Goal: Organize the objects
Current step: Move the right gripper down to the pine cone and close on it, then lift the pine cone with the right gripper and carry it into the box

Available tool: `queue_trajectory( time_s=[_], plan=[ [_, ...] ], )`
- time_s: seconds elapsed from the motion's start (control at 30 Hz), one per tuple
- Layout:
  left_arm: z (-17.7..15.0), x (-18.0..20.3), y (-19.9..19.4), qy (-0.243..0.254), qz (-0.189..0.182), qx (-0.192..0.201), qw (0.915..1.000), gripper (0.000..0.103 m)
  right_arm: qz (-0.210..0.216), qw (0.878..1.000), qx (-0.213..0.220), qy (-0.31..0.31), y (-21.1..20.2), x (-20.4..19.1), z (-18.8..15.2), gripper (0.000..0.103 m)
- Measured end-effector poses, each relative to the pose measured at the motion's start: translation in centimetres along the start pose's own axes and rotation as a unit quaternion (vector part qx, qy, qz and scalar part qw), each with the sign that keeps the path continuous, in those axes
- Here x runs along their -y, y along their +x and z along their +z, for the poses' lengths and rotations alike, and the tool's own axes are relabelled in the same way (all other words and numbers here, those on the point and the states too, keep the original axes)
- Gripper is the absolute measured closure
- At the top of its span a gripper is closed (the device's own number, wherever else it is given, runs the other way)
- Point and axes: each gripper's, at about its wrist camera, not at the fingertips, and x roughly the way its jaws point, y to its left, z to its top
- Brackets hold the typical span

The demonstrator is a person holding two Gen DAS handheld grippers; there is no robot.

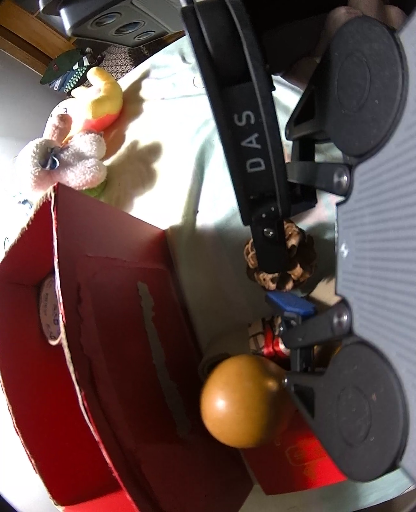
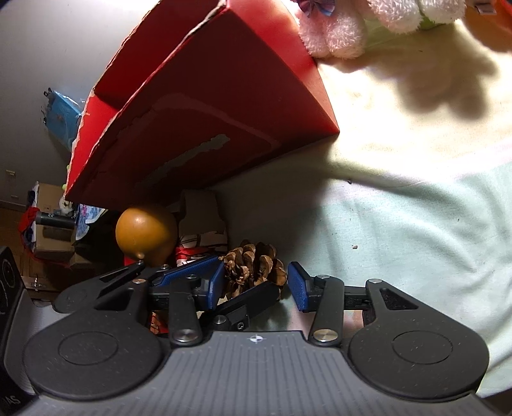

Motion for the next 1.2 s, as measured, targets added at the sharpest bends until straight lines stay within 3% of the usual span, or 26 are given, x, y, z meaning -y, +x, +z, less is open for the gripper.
queue_trajectory(
  time_s=[0.33,0.5,0.67,1.0,1.2],
  plan=[
    [0.7,1.1,-2.1,0.025,-0.023,0.01,0.9994,0.057,-0.001,1.0,0.013,-0.004,-2.9,-0.2,0.0,0.057],
    [2.1,1.1,-4.7,0.029,-0.062,0.018,0.9975,0.058,0.001,0.999,0.041,-0.013,-5.3,-1.2,0.2,0.057],
    [3.9,1.6,-7.6,0.05,-0.068,0.046,0.9954,0.058,0.015,0.997,0.072,-0.026,-8.0,-2.5,1.2,0.057],
    [9.4,0.0,-11.3,0.064,-0.067,0.109,0.9897,0.058,0.018,0.987,0.137,-0.088,-9.9,-7.2,5.8,0.057],
    [12.3,-2.4,-9.7,0.023,-0.085,0.116,0.9893,0.058,-0.02,0.982,0.145,-0.122,-8.8,-8.6,9.0,0.057]
  ],
)
